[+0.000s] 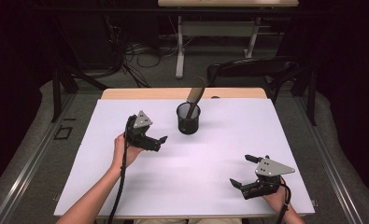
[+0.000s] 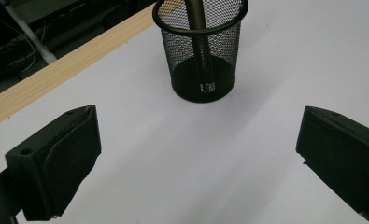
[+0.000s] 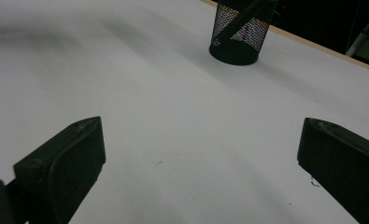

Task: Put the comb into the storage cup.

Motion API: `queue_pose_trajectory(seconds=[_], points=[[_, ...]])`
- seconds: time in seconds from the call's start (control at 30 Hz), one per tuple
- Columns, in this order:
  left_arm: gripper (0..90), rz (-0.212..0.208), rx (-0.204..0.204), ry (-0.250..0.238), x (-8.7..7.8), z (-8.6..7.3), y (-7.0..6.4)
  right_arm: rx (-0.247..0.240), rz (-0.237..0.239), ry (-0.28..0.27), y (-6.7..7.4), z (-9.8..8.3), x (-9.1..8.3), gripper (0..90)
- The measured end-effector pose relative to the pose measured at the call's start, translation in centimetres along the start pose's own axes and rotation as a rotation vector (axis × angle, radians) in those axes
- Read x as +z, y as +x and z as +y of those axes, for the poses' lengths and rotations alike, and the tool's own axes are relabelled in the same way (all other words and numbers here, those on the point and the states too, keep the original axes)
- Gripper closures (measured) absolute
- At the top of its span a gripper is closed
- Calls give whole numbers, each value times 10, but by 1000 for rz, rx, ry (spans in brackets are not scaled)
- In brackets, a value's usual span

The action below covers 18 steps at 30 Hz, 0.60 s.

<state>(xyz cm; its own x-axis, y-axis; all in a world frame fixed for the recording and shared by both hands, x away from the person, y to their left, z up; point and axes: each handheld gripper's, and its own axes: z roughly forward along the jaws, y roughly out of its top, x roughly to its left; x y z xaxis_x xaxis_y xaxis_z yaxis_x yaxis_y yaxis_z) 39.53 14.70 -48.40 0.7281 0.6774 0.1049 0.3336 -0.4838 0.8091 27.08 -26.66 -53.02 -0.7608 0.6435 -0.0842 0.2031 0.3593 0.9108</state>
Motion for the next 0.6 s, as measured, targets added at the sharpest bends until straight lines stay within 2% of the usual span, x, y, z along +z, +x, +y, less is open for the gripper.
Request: queue_pose_trajectory(seconds=[0.37, 0.6], points=[[2, 8, -21, 17, -19, -22, 1, -1, 0, 3, 0, 0, 0, 6], [1, 9, -32, 12, -29, -30, -2, -4, 0, 6, 1, 0, 0, 7]])
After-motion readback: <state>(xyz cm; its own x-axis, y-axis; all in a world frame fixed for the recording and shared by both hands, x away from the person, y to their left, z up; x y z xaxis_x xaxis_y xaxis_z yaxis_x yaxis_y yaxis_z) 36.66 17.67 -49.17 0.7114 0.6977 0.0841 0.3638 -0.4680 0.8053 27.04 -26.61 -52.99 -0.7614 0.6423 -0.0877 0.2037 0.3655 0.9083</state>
